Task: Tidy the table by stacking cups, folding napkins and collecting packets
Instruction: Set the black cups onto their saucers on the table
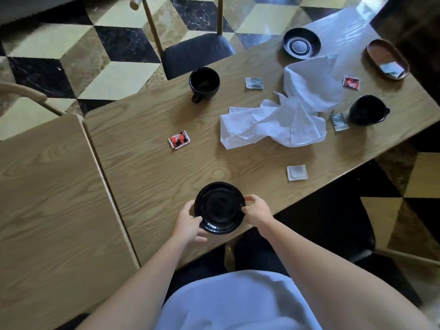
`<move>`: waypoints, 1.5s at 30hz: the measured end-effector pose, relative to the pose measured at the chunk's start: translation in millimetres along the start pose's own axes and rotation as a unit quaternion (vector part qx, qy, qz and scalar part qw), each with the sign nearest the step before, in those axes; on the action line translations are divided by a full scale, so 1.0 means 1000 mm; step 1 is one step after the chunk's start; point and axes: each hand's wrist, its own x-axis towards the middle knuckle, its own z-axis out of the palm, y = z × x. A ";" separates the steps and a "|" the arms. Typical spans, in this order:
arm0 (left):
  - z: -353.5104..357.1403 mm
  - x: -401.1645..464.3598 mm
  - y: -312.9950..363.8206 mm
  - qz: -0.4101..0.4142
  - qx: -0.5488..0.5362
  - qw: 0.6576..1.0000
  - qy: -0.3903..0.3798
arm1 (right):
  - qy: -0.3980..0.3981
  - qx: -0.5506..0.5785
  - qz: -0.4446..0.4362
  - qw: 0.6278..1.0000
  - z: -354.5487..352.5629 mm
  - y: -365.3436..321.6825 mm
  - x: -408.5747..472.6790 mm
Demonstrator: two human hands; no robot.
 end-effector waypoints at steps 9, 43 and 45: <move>0.012 -0.011 0.021 0.025 0.034 0.999 -0.001 | 0.001 -0.006 -0.040 0.999 -0.017 0.016 0.017; 0.305 0.008 0.208 0.100 0.184 0.976 -0.063 | 0.096 0.220 -0.010 0.971 -0.309 0.080 0.102; 0.303 0.012 0.207 0.097 0.182 0.977 -0.057 | 0.089 0.219 -0.016 0.972 -0.309 0.078 0.104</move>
